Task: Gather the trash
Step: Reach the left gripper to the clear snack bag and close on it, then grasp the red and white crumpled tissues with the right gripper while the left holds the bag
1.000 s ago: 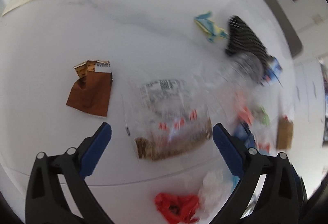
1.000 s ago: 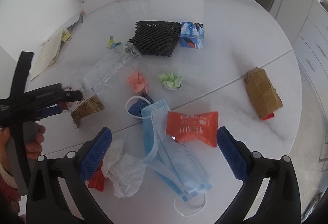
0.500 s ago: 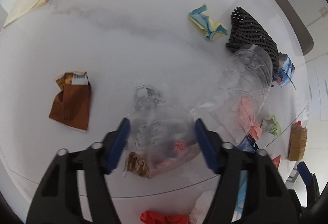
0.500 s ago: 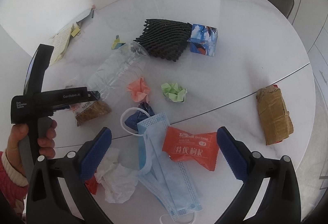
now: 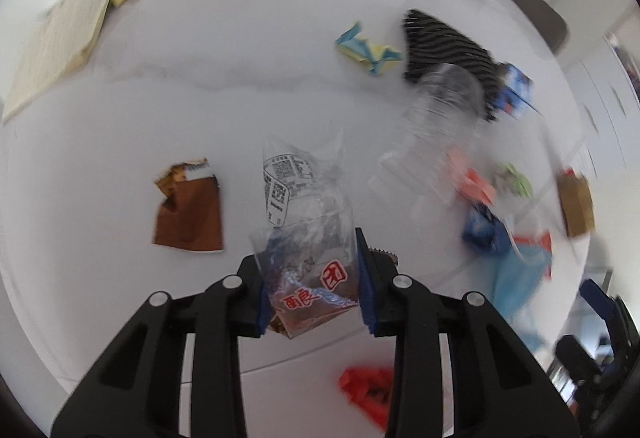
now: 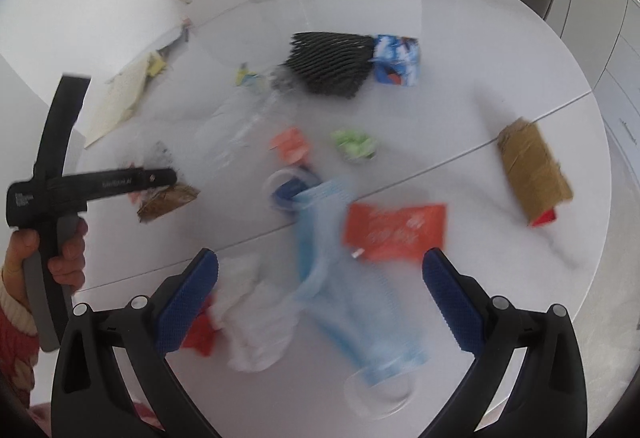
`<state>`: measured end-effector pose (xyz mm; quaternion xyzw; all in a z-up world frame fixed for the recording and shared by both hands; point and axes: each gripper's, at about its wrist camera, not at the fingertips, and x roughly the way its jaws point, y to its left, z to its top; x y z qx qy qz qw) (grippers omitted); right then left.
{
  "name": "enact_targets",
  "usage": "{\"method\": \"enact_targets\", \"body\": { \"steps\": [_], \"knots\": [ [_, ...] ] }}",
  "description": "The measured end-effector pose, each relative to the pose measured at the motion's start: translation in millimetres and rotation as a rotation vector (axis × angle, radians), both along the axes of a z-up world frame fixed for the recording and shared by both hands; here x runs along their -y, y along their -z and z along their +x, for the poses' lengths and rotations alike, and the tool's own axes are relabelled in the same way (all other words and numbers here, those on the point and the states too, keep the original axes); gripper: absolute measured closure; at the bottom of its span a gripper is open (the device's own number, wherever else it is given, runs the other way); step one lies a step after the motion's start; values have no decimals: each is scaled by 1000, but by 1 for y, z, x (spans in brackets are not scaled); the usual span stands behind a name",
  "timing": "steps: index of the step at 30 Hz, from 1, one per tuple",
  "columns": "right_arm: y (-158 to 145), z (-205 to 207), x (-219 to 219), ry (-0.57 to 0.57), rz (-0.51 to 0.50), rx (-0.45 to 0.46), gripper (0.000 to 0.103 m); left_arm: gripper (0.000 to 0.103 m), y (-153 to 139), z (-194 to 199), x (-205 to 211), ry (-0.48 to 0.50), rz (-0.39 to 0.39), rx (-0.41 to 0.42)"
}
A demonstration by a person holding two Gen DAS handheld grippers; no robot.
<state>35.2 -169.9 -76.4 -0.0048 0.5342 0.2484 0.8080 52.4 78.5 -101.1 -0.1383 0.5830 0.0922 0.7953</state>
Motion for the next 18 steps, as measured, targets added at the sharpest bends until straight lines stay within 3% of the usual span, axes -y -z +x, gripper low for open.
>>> {"method": "enact_targets", "body": {
  "steps": [9, 13, 18],
  "knots": [
    [19, -71, -75, -51, -53, 2, 18, 70, -28, -46, -14, 182, -11, 12],
    [37, -79, -101, -51, -94, 1, 30, 70, -26, -53, -21, 231, -17, 14],
    [56, -73, -113, -1, -203, 18, 32, 70, -23, -57, -24, 277, -11, 27]
  ]
}}
